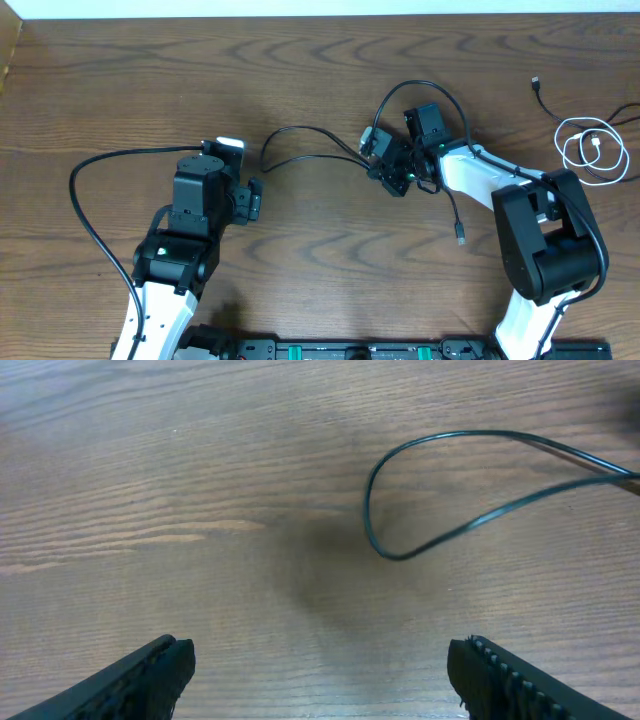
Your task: Untangle cables
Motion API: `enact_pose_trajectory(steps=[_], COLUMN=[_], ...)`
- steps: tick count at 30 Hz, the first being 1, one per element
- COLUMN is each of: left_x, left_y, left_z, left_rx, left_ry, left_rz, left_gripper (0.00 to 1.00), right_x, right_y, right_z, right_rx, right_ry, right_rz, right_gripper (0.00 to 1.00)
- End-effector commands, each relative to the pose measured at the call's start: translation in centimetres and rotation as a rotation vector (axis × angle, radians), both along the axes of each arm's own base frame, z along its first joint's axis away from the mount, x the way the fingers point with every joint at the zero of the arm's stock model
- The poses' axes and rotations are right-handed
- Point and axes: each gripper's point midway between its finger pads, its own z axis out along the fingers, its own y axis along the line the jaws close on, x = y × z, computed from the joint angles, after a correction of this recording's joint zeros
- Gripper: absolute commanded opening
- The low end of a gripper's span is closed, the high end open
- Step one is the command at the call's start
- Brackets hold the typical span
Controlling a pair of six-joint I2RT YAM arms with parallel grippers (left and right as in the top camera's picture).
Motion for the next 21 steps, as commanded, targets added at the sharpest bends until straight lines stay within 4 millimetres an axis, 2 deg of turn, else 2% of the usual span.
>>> enact_pose_trajectory(steps=[1, 5, 9, 12, 14, 15, 18, 21], left_x=[0.0, 0.0, 0.0, 0.0, 0.0, 0.0, 0.0, 0.0], left_y=[0.3, 0.3, 0.3, 0.3, 0.3, 0.3, 0.3, 0.3], left_z=[0.1, 0.1, 0.1, 0.1, 0.1, 0.1, 0.1, 0.1], left_rx=[0.002, 0.002, 0.002, 0.002, 0.002, 0.002, 0.002, 0.002], left_ry=[-0.005, -0.005, -0.005, -0.005, -0.005, -0.005, -0.005, -0.005], left_rz=[0.013, 0.013, 0.013, 0.013, 0.013, 0.013, 0.013, 0.013], left_gripper=[0.86, 0.86, 0.86, 0.87, 0.86, 0.86, 0.86, 0.86], right_x=[-0.8, 1.1, 3.4, 4.5, 4.9, 5.0, 5.2, 5.4], right_y=[-1.3, -1.9, -5.3, -9.3, -12.7, -14.1, -18.1, -23.0], right_z=[0.0, 5.8, 12.4, 17.3, 20.7, 21.8, 24.2, 25.2], right_rx=[-0.045, -0.020, -0.064, -0.137, -0.195, -0.213, -0.250, -0.261], right_ry=[0.061, -0.075, -0.272, -0.445, -0.559, -0.594, -0.665, -0.687], right_rz=[-0.130, -0.219, -0.402, -0.555, -0.686, -0.735, -0.874, -1.049], right_gripper=[0.01, 0.01, 0.01, 0.01, 0.01, 0.01, 0.01, 0.01])
